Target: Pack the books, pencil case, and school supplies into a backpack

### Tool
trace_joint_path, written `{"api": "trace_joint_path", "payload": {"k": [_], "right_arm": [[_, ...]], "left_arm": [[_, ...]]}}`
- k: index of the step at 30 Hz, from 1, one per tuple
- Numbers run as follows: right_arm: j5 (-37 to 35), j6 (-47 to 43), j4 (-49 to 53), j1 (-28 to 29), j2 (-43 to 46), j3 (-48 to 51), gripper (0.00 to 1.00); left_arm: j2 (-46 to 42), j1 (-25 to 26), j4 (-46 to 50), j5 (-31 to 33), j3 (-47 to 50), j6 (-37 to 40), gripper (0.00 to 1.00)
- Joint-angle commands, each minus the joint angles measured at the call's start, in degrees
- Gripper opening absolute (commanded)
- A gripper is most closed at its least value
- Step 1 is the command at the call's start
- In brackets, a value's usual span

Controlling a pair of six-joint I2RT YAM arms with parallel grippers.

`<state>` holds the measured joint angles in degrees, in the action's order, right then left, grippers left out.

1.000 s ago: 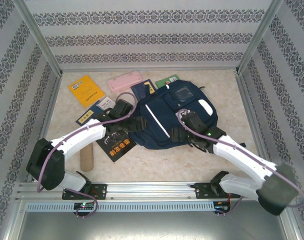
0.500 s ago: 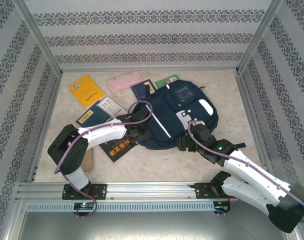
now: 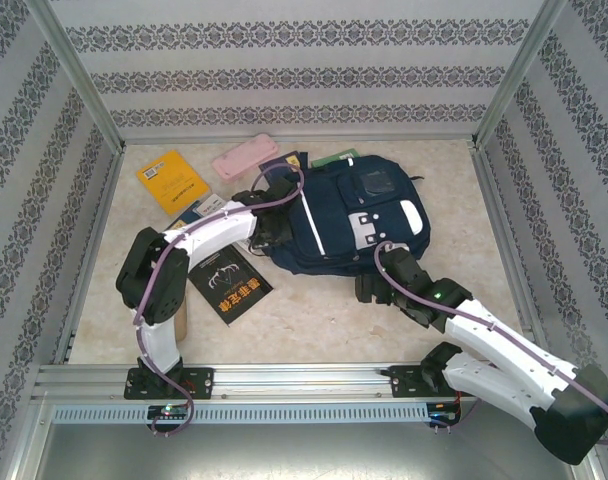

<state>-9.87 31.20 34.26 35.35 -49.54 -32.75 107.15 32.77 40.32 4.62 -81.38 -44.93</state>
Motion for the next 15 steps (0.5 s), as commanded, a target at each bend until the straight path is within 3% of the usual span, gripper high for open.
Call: {"api": "trace_joint_path", "payload": {"k": [1, 4, 8, 15], "right_arm": [[5.02, 2.69, -2.02, -5.00, 0.56, 0.26, 0.94], [13.89, 9.81, -6.21, -12.75, 0.75, 2.40, 0.85], [21.11, 21.30, -15.60, -18.74, 0.09, 7.13, 0.71], [19.29, 34.35, -26.27, -20.42, -4.09, 10.46, 0.58]], "left_arm": [[0.05, -1.56, 3.64, 4.21, -3.19, 6.37, 0.33], [-2.26, -0.86, 2.79, 2.24, -1.51, 6.74, 0.53], [-7.28, 3.63, 2.62, 5.06, 2.00, 6.00, 0.66], [-14.15, 16.91, -12.34, 8.38, 13.69, 3.14, 0.68]]}}
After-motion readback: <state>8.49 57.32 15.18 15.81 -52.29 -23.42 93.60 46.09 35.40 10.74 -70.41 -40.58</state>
